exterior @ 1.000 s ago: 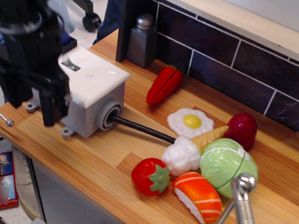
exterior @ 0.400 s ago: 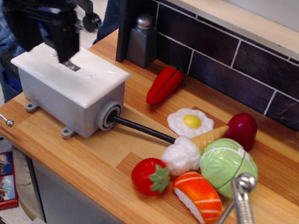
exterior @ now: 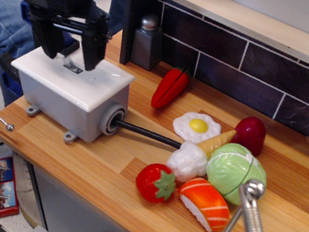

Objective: Move light switch to the right

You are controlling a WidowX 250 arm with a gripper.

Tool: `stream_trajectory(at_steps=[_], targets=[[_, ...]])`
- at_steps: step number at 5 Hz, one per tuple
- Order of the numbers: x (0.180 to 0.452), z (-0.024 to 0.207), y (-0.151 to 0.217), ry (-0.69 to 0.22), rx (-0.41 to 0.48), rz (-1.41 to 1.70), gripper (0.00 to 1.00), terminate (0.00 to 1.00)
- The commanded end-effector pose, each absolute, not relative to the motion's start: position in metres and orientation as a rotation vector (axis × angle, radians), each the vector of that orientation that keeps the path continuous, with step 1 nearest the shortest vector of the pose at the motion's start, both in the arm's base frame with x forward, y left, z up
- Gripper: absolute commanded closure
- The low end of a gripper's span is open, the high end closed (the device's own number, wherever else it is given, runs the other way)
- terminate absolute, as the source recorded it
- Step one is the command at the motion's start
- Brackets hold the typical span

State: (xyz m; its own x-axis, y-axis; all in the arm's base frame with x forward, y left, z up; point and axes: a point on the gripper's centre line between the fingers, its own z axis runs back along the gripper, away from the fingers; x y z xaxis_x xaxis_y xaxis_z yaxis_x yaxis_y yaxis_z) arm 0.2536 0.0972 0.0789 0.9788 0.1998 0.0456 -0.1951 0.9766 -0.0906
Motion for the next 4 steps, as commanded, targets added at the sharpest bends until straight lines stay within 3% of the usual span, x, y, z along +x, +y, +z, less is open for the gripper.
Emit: stream_trajectory(at_steps=[1, 4], targets=[[0.272, 0.074, 0.099, -0.063, -0.072, 0.254, 0.00, 0.00], [0.261, 0.085, 0.062, -0.050, -0.129, 0.204, 0.00, 0.00]])
